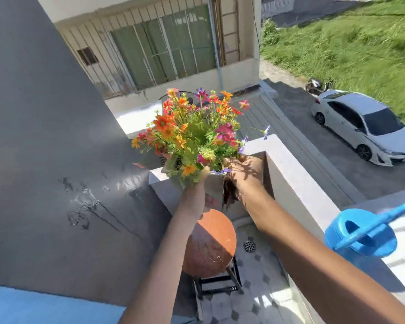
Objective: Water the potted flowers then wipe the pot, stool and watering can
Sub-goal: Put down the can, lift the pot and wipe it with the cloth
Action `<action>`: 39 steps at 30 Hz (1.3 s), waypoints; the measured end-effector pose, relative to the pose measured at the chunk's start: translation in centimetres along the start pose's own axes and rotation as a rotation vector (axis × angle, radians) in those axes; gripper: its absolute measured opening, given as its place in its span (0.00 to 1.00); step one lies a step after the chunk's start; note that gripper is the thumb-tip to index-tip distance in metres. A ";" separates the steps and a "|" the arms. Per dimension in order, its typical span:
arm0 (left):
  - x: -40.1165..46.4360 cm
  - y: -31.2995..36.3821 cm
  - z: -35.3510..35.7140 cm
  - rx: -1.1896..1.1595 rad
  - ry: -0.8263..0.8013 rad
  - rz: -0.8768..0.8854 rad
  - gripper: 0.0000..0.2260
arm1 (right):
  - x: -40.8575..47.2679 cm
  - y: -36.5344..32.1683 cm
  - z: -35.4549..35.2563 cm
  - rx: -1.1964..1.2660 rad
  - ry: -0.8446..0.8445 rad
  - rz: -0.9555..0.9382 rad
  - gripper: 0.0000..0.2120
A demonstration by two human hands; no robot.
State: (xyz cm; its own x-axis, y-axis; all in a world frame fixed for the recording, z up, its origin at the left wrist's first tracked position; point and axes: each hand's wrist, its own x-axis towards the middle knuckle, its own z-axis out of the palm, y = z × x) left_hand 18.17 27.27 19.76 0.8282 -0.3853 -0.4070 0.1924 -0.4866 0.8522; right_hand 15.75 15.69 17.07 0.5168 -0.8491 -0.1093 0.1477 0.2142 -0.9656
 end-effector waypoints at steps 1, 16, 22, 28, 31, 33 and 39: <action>-0.3 0.4 0.0 -0.019 0.028 0.039 0.14 | -0.2 0.1 0.0 -0.034 -0.025 -0.006 0.12; -0.1 0.6 -4.4 -0.313 -0.054 -0.006 0.22 | -2.9 -1.0 1.4 -0.082 -0.234 -0.217 0.10; 0.0 0.7 -5.1 -0.395 -0.133 -0.029 0.20 | 3.1 -1.7 1.8 -0.342 -0.070 -0.318 0.15; 1.1 1.8 -5.4 -0.449 -0.088 -0.042 0.17 | -3.4 -1.2 2.8 -0.311 -0.170 -0.525 0.12; 1.6 1.6 -6.1 -0.476 -0.096 -0.034 0.21 | -5.0 1.9 1.4 -0.396 -0.187 -0.584 0.10; 1.8 1.3 -6.5 -0.495 -0.120 -0.031 0.24 | -4.8 3.7 0.5 -0.382 -0.186 -0.413 0.14; 1.6 1.2 -5.6 -0.422 -0.111 -0.002 0.19 | -4.6 2.3 2.1 -0.341 -0.131 -0.468 0.06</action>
State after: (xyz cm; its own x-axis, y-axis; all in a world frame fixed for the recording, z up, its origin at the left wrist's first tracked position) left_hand 22.63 30.47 21.98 0.7704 -0.4783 -0.4216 0.4111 -0.1327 0.9019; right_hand 15.47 21.09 15.81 0.5647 -0.7448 0.3557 0.1169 -0.3544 -0.9277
